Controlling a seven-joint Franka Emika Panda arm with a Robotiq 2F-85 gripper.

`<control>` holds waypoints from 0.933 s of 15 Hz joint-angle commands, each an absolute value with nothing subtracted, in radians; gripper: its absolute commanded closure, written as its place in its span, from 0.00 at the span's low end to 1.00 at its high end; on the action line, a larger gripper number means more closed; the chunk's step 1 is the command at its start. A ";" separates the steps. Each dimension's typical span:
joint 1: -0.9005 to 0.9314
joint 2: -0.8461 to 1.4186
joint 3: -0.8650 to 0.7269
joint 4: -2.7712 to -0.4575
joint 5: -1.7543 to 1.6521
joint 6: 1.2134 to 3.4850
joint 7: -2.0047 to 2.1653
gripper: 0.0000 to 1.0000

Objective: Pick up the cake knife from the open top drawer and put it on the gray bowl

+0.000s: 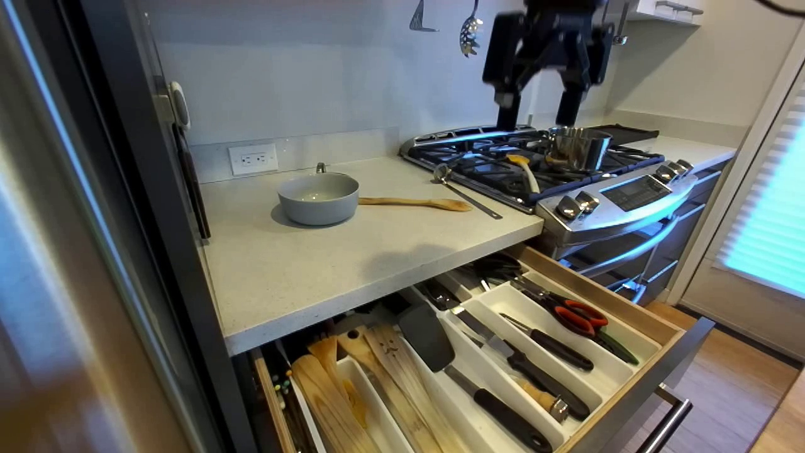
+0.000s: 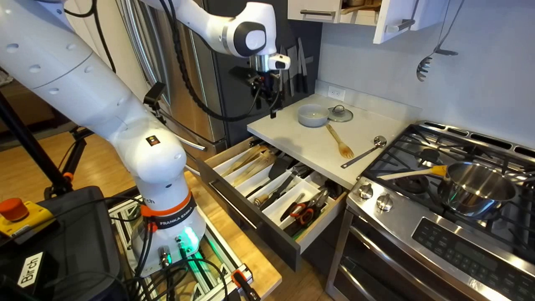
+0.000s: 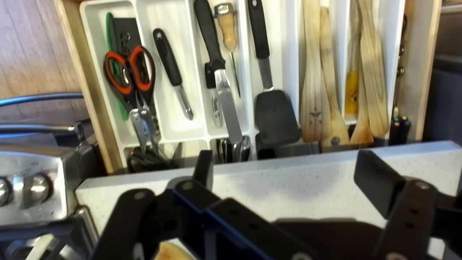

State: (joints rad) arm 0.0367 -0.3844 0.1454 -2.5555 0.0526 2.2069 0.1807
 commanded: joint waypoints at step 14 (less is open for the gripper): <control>0.035 0.020 0.096 -2.745 -0.206 2.641 0.197 0.00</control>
